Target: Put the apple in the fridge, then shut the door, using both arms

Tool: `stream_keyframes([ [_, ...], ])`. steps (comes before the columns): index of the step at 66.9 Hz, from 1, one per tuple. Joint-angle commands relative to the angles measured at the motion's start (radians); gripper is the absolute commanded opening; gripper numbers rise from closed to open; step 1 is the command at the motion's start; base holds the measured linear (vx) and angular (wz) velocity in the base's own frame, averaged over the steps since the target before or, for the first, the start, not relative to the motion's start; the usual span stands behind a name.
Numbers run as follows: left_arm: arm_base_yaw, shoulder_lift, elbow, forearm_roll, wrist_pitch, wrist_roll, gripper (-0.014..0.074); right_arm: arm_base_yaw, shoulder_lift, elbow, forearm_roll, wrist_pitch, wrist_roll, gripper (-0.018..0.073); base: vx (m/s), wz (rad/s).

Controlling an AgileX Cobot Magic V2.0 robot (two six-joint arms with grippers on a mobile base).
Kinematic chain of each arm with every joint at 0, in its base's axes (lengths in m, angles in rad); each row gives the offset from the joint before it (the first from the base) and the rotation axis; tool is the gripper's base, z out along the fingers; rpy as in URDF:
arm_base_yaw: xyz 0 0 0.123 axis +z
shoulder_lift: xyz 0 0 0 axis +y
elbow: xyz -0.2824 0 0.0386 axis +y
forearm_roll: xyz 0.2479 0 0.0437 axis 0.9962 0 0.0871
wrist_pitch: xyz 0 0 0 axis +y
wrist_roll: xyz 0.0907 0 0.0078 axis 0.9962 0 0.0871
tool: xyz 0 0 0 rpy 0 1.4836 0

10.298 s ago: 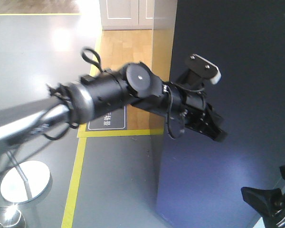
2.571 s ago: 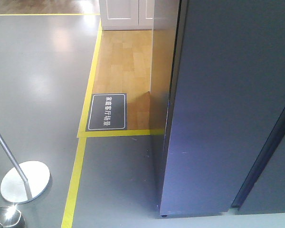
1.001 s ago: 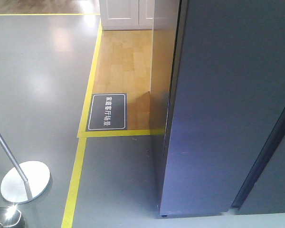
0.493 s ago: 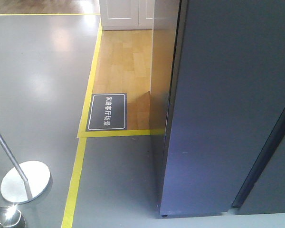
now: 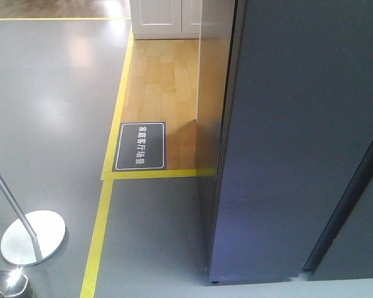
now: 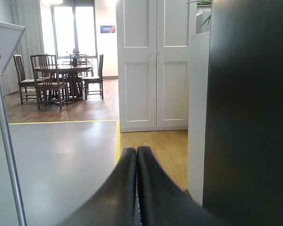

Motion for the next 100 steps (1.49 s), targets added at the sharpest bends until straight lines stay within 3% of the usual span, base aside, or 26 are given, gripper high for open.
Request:
stream_keyframes([
  [1, -0.004, -0.008, 0.026, -0.009, -0.076, 0.0, -0.0006, -0.028, -0.04, 0.025, 0.045, -0.139, 0.011, -0.0003, 0.0, 0.0],
  [18, -0.004, -0.008, 0.026, -0.009, -0.076, 0.0, -0.0006, -0.036, -0.231, 0.176, 0.068, -0.178, 0.011, -0.0003, 0.0, 0.0],
  [59, -0.004, -0.008, 0.026, -0.009, -0.076, 0.0, -0.0006, -0.034, -0.224, 0.172, 0.067, -0.124, 0.008, -0.0003, 0.0, 0.0],
  [79, -0.004, -0.008, 0.026, -0.009, -0.076, 0.0, -0.0006, -0.034, -0.224, 0.173, 0.082, -0.216, -0.121, -0.0003, 0.0, 0.0],
  [100, -0.004, -0.008, 0.026, -0.009, -0.076, 0.0, -0.0006, -0.034, -0.224, 0.173, 0.13, -0.225, -0.127, -0.0003, 0.0, 0.0],
])
